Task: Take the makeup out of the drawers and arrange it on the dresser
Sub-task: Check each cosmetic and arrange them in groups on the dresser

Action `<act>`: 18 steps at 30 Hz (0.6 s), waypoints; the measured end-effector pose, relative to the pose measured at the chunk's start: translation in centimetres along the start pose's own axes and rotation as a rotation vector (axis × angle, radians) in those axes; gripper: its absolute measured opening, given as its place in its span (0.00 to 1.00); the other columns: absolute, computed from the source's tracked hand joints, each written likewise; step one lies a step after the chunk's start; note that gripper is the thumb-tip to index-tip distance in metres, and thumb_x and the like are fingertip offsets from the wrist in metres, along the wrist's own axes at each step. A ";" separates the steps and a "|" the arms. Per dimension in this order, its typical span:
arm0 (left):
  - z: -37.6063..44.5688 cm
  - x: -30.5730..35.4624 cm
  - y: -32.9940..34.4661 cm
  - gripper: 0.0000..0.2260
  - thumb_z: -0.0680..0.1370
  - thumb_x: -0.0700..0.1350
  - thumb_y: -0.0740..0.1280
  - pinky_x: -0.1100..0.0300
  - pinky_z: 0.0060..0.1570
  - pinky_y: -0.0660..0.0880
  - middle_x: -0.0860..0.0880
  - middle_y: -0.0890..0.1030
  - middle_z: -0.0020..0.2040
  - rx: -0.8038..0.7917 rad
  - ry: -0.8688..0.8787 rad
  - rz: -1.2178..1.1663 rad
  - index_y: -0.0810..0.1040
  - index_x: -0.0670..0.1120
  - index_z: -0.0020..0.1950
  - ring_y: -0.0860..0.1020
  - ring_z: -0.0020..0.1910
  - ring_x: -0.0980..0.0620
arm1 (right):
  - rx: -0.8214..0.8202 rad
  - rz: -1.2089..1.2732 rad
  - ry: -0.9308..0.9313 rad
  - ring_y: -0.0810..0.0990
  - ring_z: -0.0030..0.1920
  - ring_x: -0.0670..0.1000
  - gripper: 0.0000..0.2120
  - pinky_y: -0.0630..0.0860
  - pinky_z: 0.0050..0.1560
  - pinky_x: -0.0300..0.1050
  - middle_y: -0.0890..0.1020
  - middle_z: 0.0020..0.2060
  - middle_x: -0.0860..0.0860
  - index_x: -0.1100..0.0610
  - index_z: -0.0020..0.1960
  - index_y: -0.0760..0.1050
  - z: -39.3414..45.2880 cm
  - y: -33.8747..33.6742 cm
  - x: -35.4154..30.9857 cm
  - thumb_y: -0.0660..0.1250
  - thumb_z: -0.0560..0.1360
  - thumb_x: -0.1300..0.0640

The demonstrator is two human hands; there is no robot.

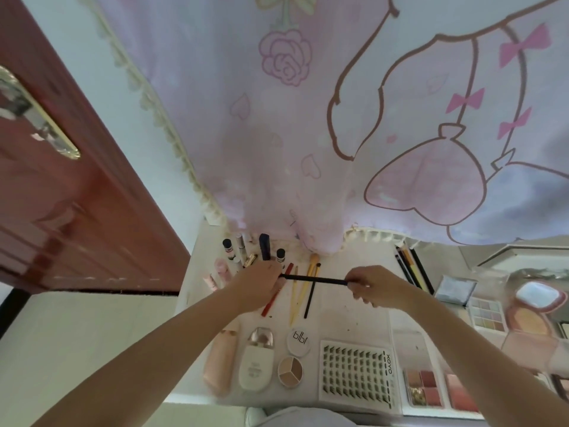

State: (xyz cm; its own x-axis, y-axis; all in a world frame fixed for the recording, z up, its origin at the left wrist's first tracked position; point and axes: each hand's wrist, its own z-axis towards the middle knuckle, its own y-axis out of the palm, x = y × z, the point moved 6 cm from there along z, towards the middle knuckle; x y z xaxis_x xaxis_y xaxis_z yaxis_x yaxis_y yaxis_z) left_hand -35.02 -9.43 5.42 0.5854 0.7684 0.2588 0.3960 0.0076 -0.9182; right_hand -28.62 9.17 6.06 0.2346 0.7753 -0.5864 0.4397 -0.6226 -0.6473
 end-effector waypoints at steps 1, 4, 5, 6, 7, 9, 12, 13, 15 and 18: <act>0.0 0.6 -0.1 0.13 0.81 0.50 0.51 0.62 0.40 0.66 0.48 0.75 0.50 0.000 0.036 0.036 0.69 0.43 0.52 0.68 0.39 0.54 | -0.057 -0.230 -0.044 0.72 0.32 0.47 0.09 0.66 0.31 0.35 0.77 0.36 0.52 0.59 0.49 0.74 -0.1 0.2 -0.6 0.55 0.78 0.58; 0.2 1.9 -0.9 0.15 0.81 0.52 0.50 0.59 0.40 0.69 0.47 0.77 0.47 0.043 0.139 0.144 0.70 0.44 0.50 0.71 0.39 0.51 | -0.076 -0.555 -0.142 0.66 0.31 0.44 0.12 0.60 0.32 0.37 0.70 0.34 0.48 0.61 0.52 0.69 -0.5 0.4 -2.2 0.51 0.80 0.54; 0.2 2.2 -1.2 0.15 0.81 0.53 0.49 0.58 0.40 0.71 0.47 0.77 0.47 0.067 0.159 0.179 0.70 0.44 0.51 0.73 0.40 0.50 | -0.051 -0.601 -0.163 0.64 0.30 0.43 0.12 0.59 0.32 0.37 0.67 0.32 0.46 0.60 0.52 0.68 -0.6 0.1 -2.6 0.50 0.80 0.54; 0.2 2.4 -1.4 0.15 0.81 0.52 0.49 0.57 0.40 0.72 0.48 0.76 0.48 0.083 0.173 0.207 0.69 0.44 0.52 0.74 0.42 0.49 | -0.027 -0.642 -0.184 0.64 0.29 0.43 0.12 0.59 0.30 0.38 0.65 0.31 0.45 0.60 0.52 0.68 -0.7 -0.3 -2.9 0.50 0.80 0.53; 0.2 2.6 -1.4 0.14 0.81 0.51 0.49 0.57 0.41 0.73 0.48 0.76 0.49 0.085 0.182 0.226 0.69 0.44 0.54 0.75 0.44 0.49 | -0.006 -0.683 -0.210 0.63 0.28 0.43 0.12 0.58 0.29 0.38 0.64 0.30 0.45 0.60 0.52 0.67 -0.8 -0.5 -3.1 0.50 0.80 0.53; -0.1 2.8 -1.3 0.14 0.81 0.50 0.48 0.59 0.38 0.71 0.48 0.76 0.49 0.079 0.181 0.246 0.68 0.44 0.54 0.75 0.42 0.49 | 0.024 -0.756 -0.259 0.62 0.26 0.44 0.13 0.56 0.26 0.38 0.63 0.28 0.45 0.60 0.53 0.66 -0.8 -0.9 -3.6 0.49 0.81 0.52; -0.5 2.8 -1.7 0.14 0.81 0.51 0.47 0.64 0.26 0.62 0.48 0.78 0.44 0.099 0.184 0.313 0.67 0.44 0.54 0.70 0.33 0.52 | 0.038 -0.811 -0.288 0.62 0.25 0.47 0.14 0.57 0.26 0.39 0.63 0.27 0.46 0.59 0.55 0.66 -0.8 -0.9 -4.1 0.47 0.81 0.51; -0.6 2.7 -1.9 0.14 0.81 0.51 0.47 0.65 0.25 0.60 0.48 0.78 0.43 0.092 0.187 0.314 0.67 0.44 0.54 0.69 0.32 0.52 | 0.034 -0.810 -0.288 0.64 0.26 0.49 0.14 0.59 0.27 0.40 0.63 0.27 0.46 0.59 0.55 0.66 -0.8 -0.9 -4.2 0.47 0.80 0.50; -0.8 2.6 -2.5 0.15 0.81 0.51 0.48 0.63 0.28 0.63 0.49 0.77 0.41 0.070 0.195 0.291 0.67 0.44 0.55 0.69 0.32 0.52 | 0.034 -0.804 -0.291 0.64 0.27 0.49 0.15 0.60 0.28 0.41 0.64 0.27 0.46 0.58 0.56 0.65 -0.8 -1.1 -4.5 0.47 0.80 0.50; -1.1 3.0 -3.1 0.15 0.81 0.51 0.48 0.62 0.33 0.66 0.55 0.68 0.33 0.015 0.214 0.217 0.68 0.43 0.56 0.67 0.30 0.55 | 0.061 -0.847 -0.316 0.62 0.25 0.46 0.16 0.57 0.26 0.39 0.63 0.27 0.46 0.57 0.57 0.65 -1.0 -1.3 -4.8 0.46 0.80 0.48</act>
State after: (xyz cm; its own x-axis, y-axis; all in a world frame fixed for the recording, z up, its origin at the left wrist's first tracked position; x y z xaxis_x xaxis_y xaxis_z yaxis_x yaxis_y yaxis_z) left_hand -33.71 -7.89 9.40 0.7915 0.6009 0.1117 0.2357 -0.1314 -0.9629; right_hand -29.47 6.33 10.22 -0.3995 0.9167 -0.0022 0.3077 0.1318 -0.9423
